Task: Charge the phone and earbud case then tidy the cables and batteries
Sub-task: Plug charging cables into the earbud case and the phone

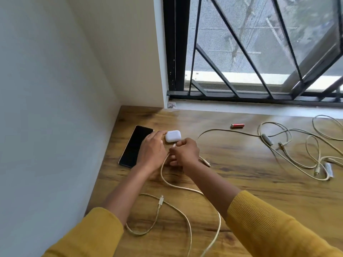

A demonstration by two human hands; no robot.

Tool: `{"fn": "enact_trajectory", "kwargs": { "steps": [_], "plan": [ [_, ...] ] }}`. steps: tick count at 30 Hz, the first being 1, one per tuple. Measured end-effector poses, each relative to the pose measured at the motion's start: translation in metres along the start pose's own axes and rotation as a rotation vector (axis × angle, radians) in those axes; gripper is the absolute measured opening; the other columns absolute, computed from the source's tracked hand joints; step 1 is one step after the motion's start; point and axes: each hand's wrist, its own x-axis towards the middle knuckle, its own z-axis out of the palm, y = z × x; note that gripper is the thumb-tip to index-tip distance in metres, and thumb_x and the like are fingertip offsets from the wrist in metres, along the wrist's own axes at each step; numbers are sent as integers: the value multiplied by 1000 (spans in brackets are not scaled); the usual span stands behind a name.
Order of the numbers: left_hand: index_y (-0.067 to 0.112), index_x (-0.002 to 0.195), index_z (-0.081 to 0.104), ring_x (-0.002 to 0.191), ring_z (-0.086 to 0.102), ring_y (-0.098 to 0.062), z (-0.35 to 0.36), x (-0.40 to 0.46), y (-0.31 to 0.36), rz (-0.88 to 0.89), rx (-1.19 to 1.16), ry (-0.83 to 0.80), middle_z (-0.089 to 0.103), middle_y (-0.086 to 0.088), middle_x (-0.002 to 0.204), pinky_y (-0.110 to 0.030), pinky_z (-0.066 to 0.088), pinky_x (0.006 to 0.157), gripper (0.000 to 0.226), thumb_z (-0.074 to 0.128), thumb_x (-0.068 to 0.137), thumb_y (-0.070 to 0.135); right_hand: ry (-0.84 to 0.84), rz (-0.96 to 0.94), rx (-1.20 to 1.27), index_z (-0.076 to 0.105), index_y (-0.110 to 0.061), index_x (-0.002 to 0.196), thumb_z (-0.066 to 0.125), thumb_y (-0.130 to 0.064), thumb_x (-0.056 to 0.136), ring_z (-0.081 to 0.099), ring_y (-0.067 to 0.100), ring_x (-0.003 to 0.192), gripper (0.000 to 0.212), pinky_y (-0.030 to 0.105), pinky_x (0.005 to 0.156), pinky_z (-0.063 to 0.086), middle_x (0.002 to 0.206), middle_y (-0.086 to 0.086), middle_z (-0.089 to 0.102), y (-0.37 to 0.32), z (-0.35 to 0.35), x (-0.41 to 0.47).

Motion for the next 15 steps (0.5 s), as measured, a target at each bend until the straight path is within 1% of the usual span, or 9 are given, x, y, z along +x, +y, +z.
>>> {"fn": "enact_trajectory", "kwargs": {
  "steps": [3,6,9,12,15],
  "plan": [
    [10,145,60,135,54,-29,2,10,2,-24,-19,-15,61,-9,145,-39,43,113,46,49,101,0,-15,7,81,56,-14,95,71,0,80,66,23,55,26,33,50,55,96,23,74,2,-7,0],
    [12,144,59,134,54,-29,7,20,4,-14,0,-39,60,-8,146,-40,42,112,45,53,101,3,-46,-14,156,59,-12,96,70,2,80,64,24,56,24,29,49,49,95,28,75,-1,-18,-4],
    [13,145,57,134,54,-29,13,27,6,8,24,-101,58,-6,147,-39,42,111,48,56,97,7,-89,-84,195,62,-6,103,70,3,86,67,21,61,20,31,54,54,94,27,76,-5,-36,-14],
    [16,148,53,136,50,-27,19,28,8,26,71,-167,55,-3,149,-39,40,115,56,61,93,6,-133,-173,175,66,-4,106,70,2,91,68,19,67,17,31,60,58,91,24,77,-4,-55,-24],
    [16,150,52,136,48,-28,25,30,10,33,121,-154,55,-3,150,-40,36,118,61,62,91,3,-146,-231,135,69,-7,104,69,1,94,69,19,68,13,29,59,57,88,22,76,2,-70,-28]
  ]
}}
